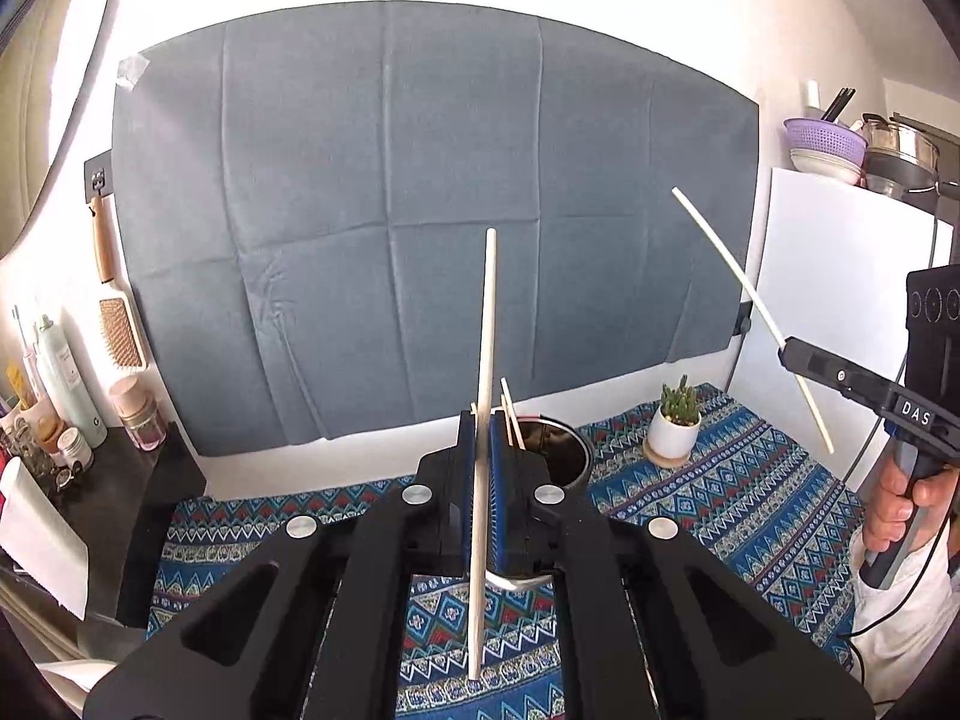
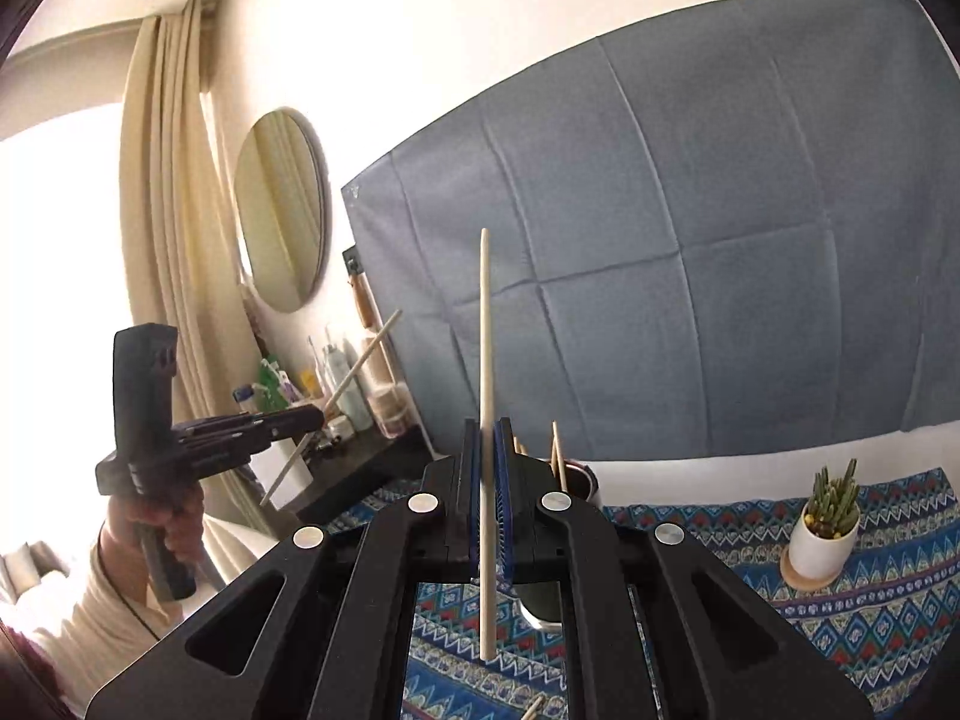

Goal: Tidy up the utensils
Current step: 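Lift the held stick with the left gripper over the black cup, then lower the stick into the black cup and open the left gripper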

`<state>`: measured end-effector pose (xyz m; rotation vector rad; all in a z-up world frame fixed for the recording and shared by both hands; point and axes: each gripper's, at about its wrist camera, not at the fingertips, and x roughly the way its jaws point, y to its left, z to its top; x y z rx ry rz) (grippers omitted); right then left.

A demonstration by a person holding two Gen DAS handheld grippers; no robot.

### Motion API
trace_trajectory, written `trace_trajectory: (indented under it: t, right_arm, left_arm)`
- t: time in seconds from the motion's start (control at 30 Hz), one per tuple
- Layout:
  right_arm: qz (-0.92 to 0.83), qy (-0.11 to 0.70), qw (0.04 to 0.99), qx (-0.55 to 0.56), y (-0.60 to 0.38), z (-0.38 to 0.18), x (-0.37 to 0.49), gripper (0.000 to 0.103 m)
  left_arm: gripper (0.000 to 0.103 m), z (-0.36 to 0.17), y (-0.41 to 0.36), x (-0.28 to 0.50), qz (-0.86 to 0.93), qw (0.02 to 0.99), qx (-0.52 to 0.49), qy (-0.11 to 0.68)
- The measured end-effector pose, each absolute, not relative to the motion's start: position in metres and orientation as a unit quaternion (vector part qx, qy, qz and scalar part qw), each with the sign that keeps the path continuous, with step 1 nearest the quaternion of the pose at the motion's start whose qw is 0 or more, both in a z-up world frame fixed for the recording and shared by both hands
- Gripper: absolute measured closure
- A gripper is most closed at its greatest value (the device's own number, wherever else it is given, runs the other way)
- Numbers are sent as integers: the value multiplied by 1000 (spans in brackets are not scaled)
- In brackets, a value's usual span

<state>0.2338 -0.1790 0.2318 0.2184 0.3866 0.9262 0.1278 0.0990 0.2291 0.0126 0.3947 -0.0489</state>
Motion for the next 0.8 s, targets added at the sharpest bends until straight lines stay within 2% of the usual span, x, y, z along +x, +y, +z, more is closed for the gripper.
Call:
trace_trajectory:
  t: [0.4,0.8]
  right_arm:
    - [464,152,864,123,-132,235,279,98]
    - [488,100,844,200,-107,203,316,98]
  left_arm:
    - [98,246,112,182,-61,984,-63,152]
    - [98,221,113,225,-110,980,-138,89]
